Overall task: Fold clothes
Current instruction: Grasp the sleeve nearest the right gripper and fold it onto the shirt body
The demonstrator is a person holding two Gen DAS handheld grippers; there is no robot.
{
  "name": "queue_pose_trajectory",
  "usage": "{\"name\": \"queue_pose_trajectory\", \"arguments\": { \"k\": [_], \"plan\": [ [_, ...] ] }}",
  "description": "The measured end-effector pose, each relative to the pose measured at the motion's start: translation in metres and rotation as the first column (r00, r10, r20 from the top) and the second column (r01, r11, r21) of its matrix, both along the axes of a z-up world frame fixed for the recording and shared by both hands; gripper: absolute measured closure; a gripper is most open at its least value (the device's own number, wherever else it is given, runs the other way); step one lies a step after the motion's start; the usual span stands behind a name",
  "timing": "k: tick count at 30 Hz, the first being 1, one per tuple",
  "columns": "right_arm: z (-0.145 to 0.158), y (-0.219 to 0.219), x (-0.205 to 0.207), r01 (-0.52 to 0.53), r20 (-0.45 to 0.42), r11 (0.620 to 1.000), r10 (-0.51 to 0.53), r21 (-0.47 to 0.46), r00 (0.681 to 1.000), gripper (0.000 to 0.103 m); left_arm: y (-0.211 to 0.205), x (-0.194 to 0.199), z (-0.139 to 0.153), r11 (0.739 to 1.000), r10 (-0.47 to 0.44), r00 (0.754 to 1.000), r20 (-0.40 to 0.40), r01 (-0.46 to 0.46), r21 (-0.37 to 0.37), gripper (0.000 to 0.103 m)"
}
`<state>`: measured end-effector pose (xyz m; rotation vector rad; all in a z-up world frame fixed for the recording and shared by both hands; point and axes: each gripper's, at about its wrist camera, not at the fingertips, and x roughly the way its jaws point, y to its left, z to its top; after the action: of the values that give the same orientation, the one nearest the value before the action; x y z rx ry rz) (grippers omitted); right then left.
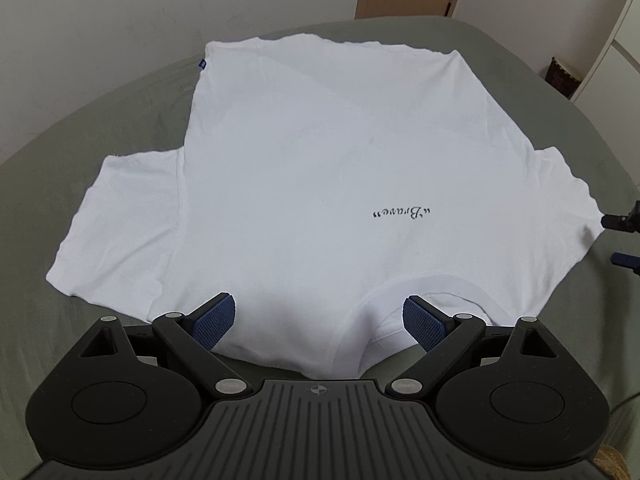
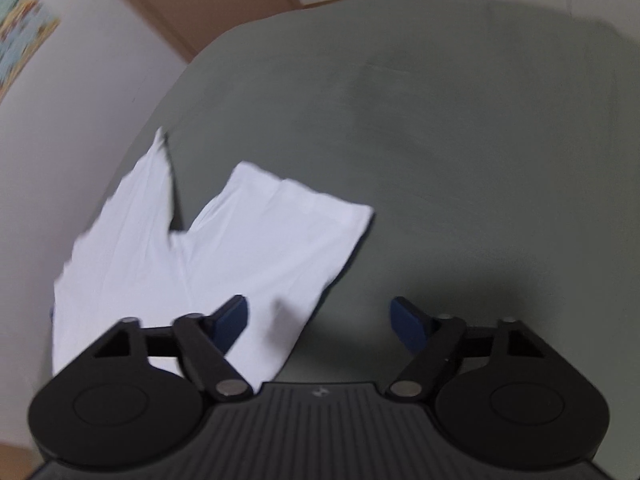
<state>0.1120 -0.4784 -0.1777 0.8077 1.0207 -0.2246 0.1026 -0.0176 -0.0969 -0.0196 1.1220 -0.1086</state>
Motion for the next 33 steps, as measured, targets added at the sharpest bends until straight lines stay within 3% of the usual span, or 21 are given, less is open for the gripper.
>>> {"name": "queue_pose_trajectory", "arguments": {
  "k": [6, 8, 13, 15, 16, 20, 24, 28, 31, 33],
  "plan": [
    [-0.024, -0.026, 0.005, 0.096, 0.059, 0.987, -0.104, 0.125, 0.993, 0.047, -0.003, 0.006, -0.009, 1.0, -0.008, 1.0, -0.012, 0.008, 0.0, 0.01],
    [-0.029, -0.03, 0.006, 0.117, 0.069, 0.984, -0.127, 0.137, 0.99, 0.06, -0.006, 0.009, -0.011, 1.0, -0.013, 1.0, -0.013, 0.013, -0.003, 0.01],
    [-0.041, -0.041, 0.007, 0.156, 0.108, 0.966, -0.18, 0.204, 0.978, 0.069, -0.012, 0.013, -0.017, 1.0, -0.027, 0.999, -0.025, 0.027, -0.013, 0.01],
    [-0.043, -0.043, 0.007, 0.164, 0.123, 0.963, -0.193, 0.214, 0.973, 0.081, -0.013, 0.013, -0.018, 0.999, -0.033, 0.999, -0.03, 0.033, -0.014, 0.01],
    [-0.043, -0.044, 0.007, 0.173, 0.121, 0.961, -0.202, 0.215, 0.972, 0.094, -0.013, 0.013, -0.018, 0.999, -0.034, 0.999, -0.031, 0.034, -0.015, 0.01],
    [-0.033, -0.045, 0.007, 0.179, 0.129, 0.962, -0.208, 0.208, 0.97, 0.1, -0.011, 0.011, -0.013, 0.999, -0.034, 0.999, -0.024, 0.033, -0.017, 0.01],
    [0.001, -0.028, 0.015, 0.109, 0.184, 0.99, -0.125, 0.093, 0.975, 0.1, -0.007, 0.007, -0.007, 0.999, -0.026, 1.0, -0.011, 0.026, -0.02, 0.01],
    [0.056, 0.005, 0.026, -0.02, 0.273, 1.0, 0.024, -0.019, 0.962, 0.1, -0.004, 0.001, -0.001, 0.999, -0.022, 1.0, 0.001, 0.022, -0.029, 0.01],
    [0.096, 0.047, 0.034, -0.162, 0.313, 0.98, 0.192, -0.119, 0.93, 0.1, -0.002, -0.004, 0.004, 0.999, -0.02, 1.0, 0.011, 0.02, -0.035, 0.01],
    [0.118, 0.09, 0.041, -0.296, 0.31, 0.933, 0.349, -0.207, 0.884, 0.1, 0.002, -0.008, 0.008, 0.999, -0.015, 1.0, 0.017, 0.016, -0.042, 0.01]
  ]
}}
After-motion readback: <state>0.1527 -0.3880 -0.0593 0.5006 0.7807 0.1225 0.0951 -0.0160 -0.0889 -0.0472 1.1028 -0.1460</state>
